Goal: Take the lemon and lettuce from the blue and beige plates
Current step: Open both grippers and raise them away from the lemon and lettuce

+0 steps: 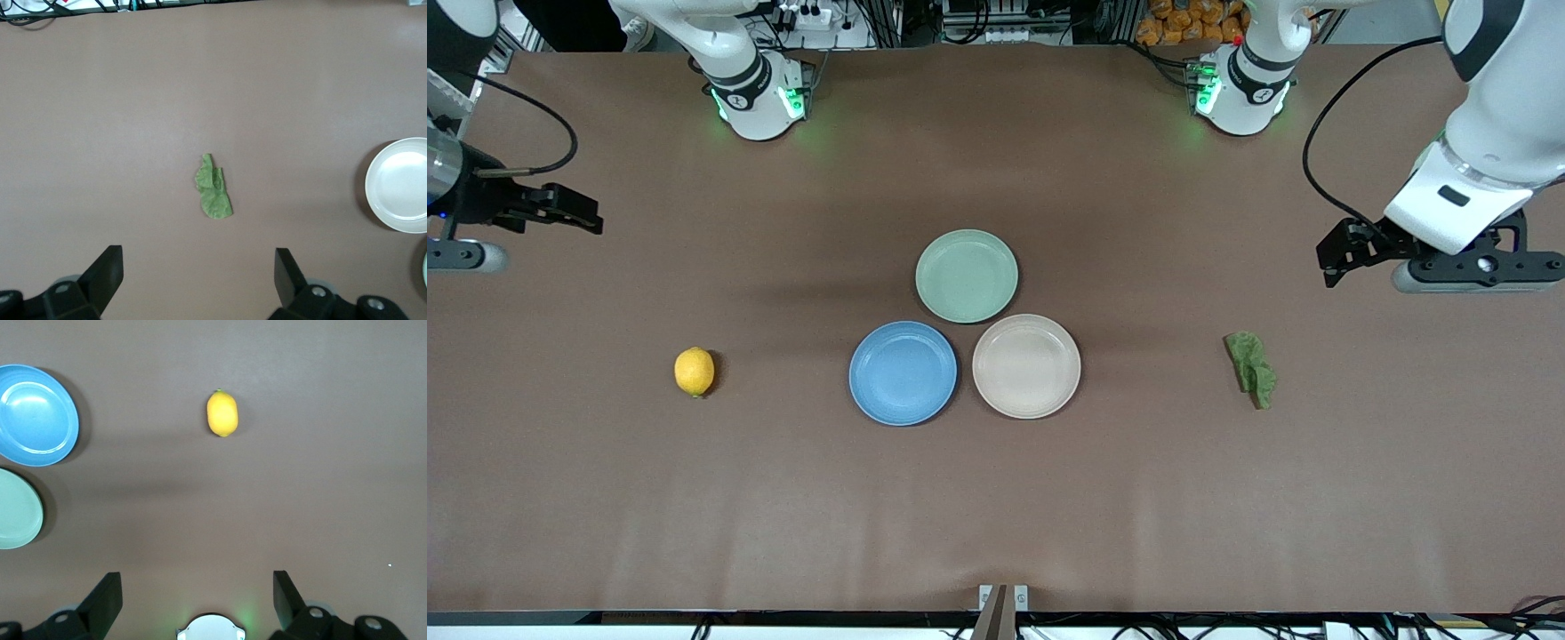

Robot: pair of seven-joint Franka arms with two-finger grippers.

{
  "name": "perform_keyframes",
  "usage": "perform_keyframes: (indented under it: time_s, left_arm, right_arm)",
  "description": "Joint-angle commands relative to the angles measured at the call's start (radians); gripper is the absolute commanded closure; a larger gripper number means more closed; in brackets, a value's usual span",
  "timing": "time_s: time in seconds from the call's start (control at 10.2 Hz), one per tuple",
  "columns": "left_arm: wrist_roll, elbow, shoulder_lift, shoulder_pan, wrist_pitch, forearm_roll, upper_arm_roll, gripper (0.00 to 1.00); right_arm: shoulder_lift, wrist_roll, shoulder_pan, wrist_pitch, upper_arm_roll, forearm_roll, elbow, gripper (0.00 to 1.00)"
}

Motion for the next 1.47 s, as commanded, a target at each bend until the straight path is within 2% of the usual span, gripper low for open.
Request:
perform_keyframes:
  time_s: [0.0, 0.49, 0.88, 1.17, 1.37]
  left_arm:
    - [0.039, 0.039, -0.009, 0.011, -0.050, -0.032, 0.005, 0.00]
    - [0.082, 0.039, -0.011, 0.017, -0.095, -0.053, 0.007, 0.00]
    - [0.156, 0.026, -0.014, 0.009, -0.146, -0.136, 0.085, 0.00]
    - [0.158, -0.022, -0.014, 0.005, -0.106, -0.136, 0.104, 0.00]
    - [0.158, -0.016, -0.014, 0.003, -0.106, -0.124, 0.110, 0.00]
  right_arm:
    - [-0.030, 0.011, 0.028, 0.008, -0.018, -0.005, -0.032, 0.00]
    - [-0.030, 0.011, 0.027, 0.008, -0.016, -0.005, -0.034, 0.00]
    - [-0.030, 0.011, 0.027, 0.005, -0.015, -0.005, -0.034, 0.00]
    - [-0.030, 0.011, 0.025, 0.005, -0.015, -0.005, -0.034, 0.00]
    - [-0.030, 0.010, 0.025, 0.005, -0.015, -0.005, -0.034, 0.00]
